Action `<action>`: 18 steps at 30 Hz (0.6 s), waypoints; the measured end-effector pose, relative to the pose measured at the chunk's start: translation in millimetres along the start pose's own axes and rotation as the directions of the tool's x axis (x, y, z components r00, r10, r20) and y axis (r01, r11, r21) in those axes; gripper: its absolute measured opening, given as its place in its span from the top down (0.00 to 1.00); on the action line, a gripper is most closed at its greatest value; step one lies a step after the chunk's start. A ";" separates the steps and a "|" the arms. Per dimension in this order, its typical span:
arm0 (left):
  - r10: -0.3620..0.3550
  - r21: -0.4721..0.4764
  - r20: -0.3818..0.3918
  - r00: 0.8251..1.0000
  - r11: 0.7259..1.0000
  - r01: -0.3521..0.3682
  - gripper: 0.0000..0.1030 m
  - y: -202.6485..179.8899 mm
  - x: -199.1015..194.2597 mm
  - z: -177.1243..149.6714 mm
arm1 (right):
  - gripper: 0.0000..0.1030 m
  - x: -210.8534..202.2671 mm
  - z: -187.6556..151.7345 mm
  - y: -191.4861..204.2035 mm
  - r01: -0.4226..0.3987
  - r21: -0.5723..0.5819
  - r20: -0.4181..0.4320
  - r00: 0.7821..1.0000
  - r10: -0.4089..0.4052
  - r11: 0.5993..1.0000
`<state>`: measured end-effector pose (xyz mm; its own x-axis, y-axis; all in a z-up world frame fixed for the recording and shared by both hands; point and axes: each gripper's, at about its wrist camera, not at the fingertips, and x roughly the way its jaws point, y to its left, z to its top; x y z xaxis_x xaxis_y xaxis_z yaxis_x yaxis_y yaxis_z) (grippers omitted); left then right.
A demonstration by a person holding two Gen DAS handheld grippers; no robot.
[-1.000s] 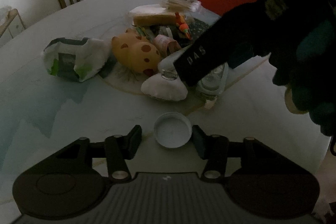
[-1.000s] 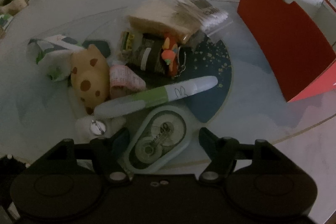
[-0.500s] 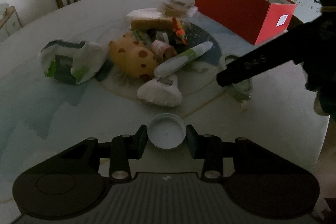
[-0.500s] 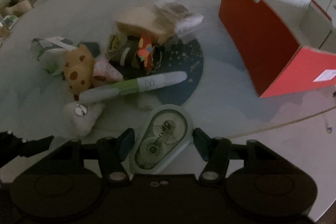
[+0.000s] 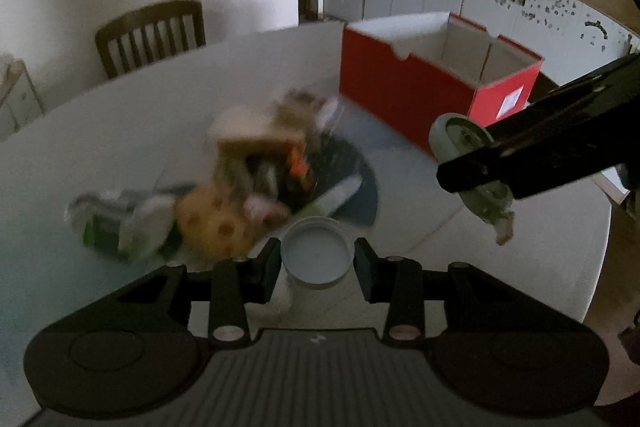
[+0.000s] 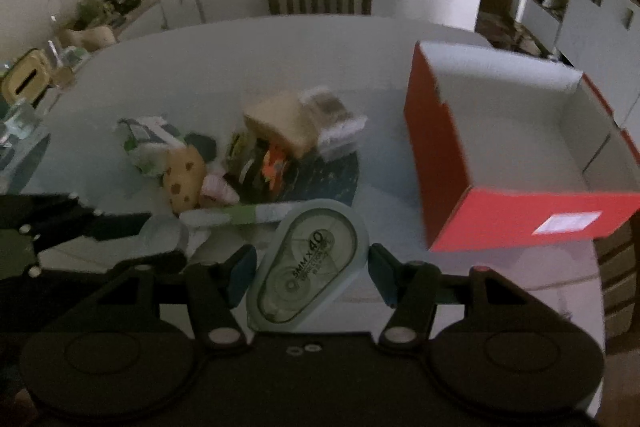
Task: Organize objects
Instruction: 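Carry the cap and correction tape with both tools into the red box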
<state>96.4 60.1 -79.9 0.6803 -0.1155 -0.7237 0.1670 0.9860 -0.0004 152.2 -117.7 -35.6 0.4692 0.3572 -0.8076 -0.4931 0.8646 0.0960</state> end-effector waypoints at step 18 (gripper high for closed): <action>0.000 0.036 0.087 0.996 0.999 -0.003 0.63 -85.9 36.2 122.0 | 0.41 -31.4 54.8 -130.1 0.021 -0.049 0.097 0.995 -0.016 0.999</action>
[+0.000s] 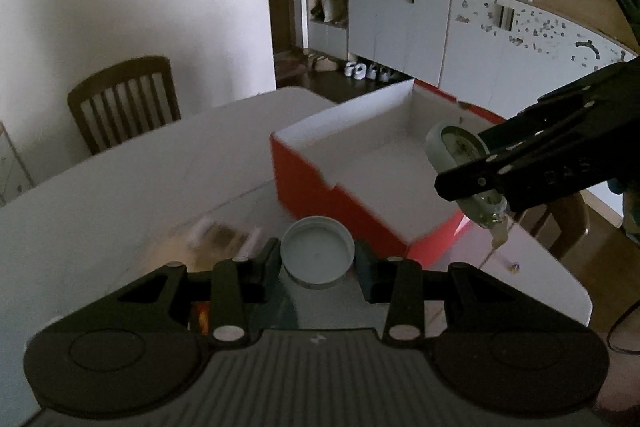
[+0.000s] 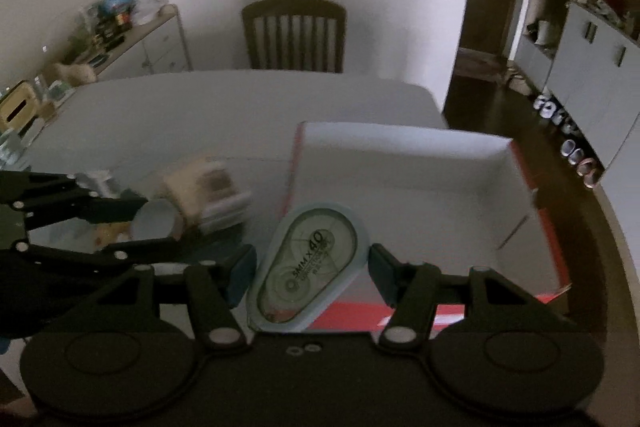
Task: Organize objects
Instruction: 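Carry the cap and correction tape with both tools into the red box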
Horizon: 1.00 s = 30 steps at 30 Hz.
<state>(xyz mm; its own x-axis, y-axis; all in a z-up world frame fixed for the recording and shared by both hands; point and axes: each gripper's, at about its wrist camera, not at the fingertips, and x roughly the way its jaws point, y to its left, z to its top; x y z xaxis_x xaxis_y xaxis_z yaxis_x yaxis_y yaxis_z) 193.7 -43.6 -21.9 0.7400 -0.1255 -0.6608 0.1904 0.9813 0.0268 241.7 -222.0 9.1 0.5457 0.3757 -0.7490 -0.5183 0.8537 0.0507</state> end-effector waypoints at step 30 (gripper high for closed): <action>0.034 0.067 -0.330 0.943 0.998 -0.012 0.63 -82.2 213.7 97.1 | 0.41 120.2 -3.1 -127.5 0.065 -0.028 -0.154 0.986 -0.068 0.998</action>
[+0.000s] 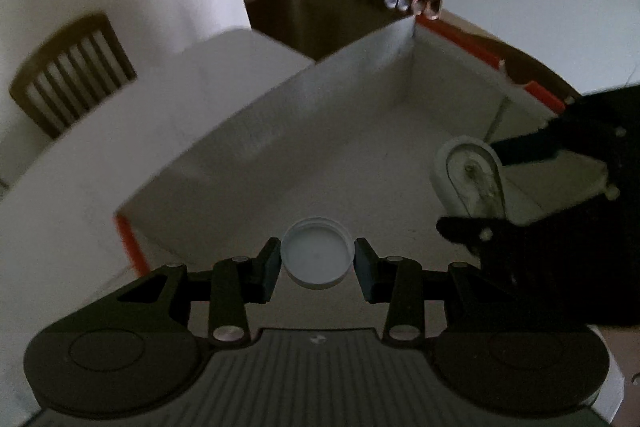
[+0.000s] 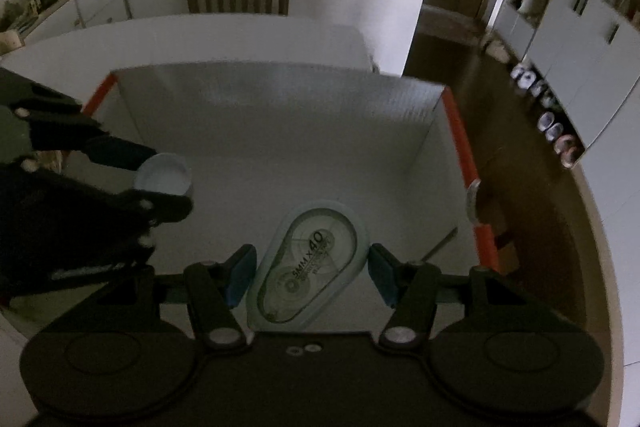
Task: Organize objects
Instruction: 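Carry the cap and correction tape with both tools into the red box, then open both tools to drop the cap and tape inside the box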
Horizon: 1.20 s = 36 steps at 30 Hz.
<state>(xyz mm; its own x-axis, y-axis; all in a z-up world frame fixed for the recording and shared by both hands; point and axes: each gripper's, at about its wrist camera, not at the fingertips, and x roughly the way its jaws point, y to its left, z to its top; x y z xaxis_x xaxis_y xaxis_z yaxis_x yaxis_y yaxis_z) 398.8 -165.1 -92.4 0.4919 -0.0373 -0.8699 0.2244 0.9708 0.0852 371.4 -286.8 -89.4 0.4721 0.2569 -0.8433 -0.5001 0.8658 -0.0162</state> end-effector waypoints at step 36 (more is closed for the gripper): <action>-0.088 -0.116 -0.208 0.974 0.991 0.065 0.42 -5.2 44.4 14.4 | 0.28 15.7 2.5 -5.2 -0.060 -0.022 -0.164 0.985 0.055 0.998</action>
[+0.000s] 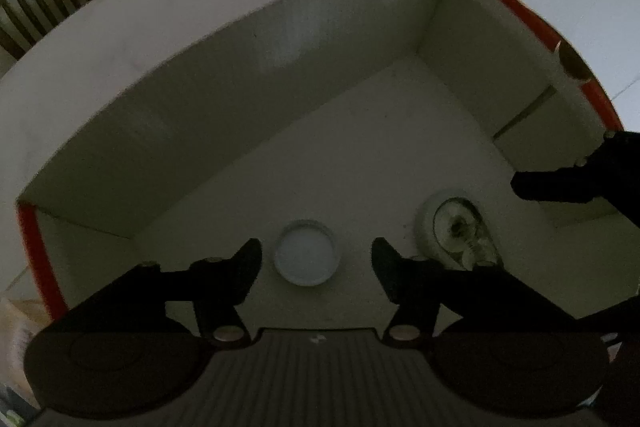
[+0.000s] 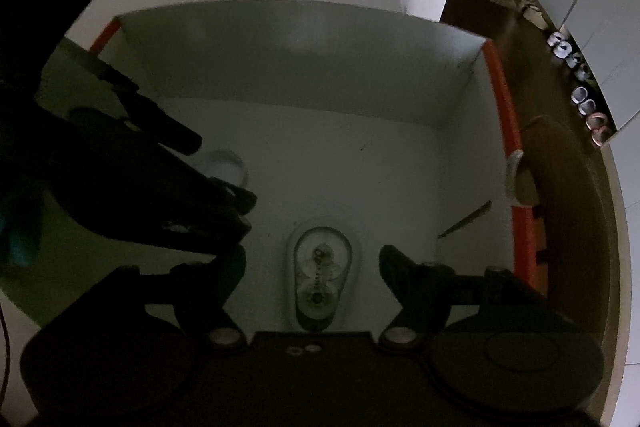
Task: Organize objects
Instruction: 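Open both tools to drop the cap and tape inside the box, then withdraw both tools from the box back toward the table pile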
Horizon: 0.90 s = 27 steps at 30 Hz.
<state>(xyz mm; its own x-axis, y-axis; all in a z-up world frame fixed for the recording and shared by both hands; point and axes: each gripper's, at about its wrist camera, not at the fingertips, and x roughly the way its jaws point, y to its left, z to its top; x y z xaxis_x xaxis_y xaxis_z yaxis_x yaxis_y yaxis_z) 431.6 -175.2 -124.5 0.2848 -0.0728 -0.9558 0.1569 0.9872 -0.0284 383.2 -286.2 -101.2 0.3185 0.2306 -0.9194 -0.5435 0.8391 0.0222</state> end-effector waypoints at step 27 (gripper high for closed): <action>-0.081 0.021 0.328 0.941 0.997 0.079 0.42 16.5 -149.1 -69.5 | 0.24 -107.8 -28.8 25.2 -0.056 0.047 0.209 0.977 0.045 0.997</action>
<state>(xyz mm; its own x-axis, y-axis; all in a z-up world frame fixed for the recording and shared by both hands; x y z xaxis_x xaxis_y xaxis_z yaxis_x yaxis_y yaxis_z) 325.9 -138.2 -2.8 0.5655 -0.1955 -0.8012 0.1985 0.9752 -0.0979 312.8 -304.1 -12.8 0.4488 0.3656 -0.8154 -0.5236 0.8470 0.0915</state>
